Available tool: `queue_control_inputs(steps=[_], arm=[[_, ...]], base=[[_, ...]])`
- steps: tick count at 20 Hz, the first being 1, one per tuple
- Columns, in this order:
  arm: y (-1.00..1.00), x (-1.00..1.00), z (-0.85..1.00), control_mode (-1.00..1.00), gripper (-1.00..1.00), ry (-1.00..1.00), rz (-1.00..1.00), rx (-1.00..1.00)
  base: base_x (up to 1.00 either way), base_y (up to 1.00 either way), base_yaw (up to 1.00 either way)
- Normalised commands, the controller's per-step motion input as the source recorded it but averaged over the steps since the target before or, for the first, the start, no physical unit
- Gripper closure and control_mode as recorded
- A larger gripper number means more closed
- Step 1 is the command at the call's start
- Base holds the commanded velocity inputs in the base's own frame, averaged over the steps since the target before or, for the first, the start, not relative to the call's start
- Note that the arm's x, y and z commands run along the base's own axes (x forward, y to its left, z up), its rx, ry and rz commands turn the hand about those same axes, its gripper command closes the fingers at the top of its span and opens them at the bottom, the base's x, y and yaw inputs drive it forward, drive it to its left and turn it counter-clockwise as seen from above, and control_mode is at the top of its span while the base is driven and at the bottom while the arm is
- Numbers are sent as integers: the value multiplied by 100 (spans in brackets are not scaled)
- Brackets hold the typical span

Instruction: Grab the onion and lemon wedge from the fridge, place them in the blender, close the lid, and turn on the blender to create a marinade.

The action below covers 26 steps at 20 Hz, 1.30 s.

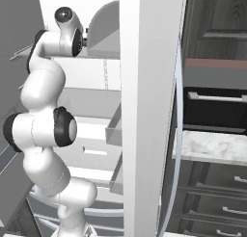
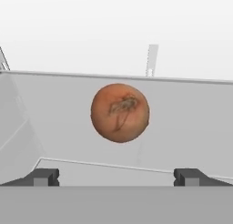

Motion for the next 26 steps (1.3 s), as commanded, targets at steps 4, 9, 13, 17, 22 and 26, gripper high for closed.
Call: queue_control_inputs(steps=[4,9,13,17,22,26], arm=[[1,32,-3,-100,-100,1,0,0],[4,33,-1,-100,-100,1,0,0],[7,32,-4,-100,-100,1,0,0],[8,31,-4,-100,-100,1,0,0],[6,27,-4,-100,-100,2,0,0],[3,23,-3,-100,-100,2,0,0]], base=[[0,0,0],[0,0,0],[0,0,0],[0,0,0],[0,0,0],[0,0,0]])
